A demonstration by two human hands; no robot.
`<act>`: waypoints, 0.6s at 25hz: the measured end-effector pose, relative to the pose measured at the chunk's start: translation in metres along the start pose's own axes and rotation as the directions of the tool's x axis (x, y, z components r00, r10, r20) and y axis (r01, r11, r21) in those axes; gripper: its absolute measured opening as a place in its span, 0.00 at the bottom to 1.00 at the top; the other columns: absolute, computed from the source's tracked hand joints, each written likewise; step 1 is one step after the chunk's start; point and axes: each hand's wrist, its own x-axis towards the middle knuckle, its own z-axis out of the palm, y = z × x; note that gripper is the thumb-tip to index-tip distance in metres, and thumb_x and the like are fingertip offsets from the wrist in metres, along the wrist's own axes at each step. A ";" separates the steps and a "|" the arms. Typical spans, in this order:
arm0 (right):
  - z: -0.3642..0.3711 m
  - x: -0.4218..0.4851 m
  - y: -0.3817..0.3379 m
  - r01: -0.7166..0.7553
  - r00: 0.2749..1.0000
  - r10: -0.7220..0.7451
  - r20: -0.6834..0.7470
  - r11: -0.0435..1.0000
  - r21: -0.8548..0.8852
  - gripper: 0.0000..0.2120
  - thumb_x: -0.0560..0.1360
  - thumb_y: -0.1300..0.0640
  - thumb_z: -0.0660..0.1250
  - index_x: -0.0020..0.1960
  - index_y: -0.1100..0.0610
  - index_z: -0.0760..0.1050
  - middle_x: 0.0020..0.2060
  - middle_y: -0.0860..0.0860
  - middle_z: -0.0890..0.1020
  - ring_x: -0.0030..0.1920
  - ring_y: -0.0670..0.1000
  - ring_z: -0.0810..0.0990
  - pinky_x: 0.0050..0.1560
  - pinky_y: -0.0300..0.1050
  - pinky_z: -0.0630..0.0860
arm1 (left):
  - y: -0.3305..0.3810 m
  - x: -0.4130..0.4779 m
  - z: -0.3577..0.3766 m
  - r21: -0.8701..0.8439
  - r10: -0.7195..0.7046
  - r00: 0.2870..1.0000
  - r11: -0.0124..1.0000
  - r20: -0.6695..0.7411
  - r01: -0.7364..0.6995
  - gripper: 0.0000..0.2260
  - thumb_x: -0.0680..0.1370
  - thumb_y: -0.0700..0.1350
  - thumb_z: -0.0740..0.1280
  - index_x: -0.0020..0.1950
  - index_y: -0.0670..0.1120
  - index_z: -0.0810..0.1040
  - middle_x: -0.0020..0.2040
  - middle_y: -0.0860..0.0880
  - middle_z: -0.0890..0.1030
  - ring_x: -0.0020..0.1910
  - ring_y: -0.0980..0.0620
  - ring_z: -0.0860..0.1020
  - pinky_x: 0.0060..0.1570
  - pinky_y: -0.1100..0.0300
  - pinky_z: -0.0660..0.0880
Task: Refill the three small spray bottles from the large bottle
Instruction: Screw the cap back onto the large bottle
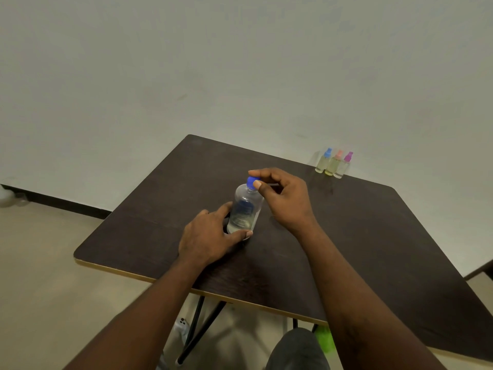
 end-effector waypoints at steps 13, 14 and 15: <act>0.010 -0.001 0.015 0.133 0.988 -0.136 -0.069 0.990 -0.046 0.09 0.80 0.62 0.72 0.59 0.57 0.85 0.55 0.50 0.87 0.54 0.47 0.85 0.53 0.36 0.80 | 0.004 -0.002 -0.004 0.001 -0.010 1.000 1.000 0.026 0.010 0.39 0.74 0.74 0.66 0.81 0.60 0.62 0.60 0.50 0.81 0.54 0.55 0.71 0.49 0.56 0.74; 0.010 -0.001 0.016 0.140 0.988 -0.143 -0.066 0.989 -0.050 0.09 0.80 0.62 0.72 0.59 0.57 0.85 0.54 0.50 0.87 0.54 0.47 0.85 0.53 0.35 0.80 | 0.004 -0.003 -0.004 0.003 -0.011 1.000 1.000 0.026 0.011 0.39 0.74 0.74 0.66 0.81 0.60 0.62 0.60 0.50 0.81 0.54 0.55 0.72 0.49 0.56 0.74; 0.010 -0.001 0.017 0.149 0.986 -0.152 -0.065 0.988 -0.051 0.09 0.80 0.63 0.72 0.59 0.58 0.85 0.54 0.51 0.87 0.54 0.47 0.84 0.53 0.34 0.79 | 0.004 -0.003 -0.003 0.003 -0.013 1.000 1.000 0.026 0.013 0.39 0.74 0.73 0.66 0.81 0.60 0.62 0.61 0.51 0.81 0.54 0.55 0.72 0.50 0.55 0.74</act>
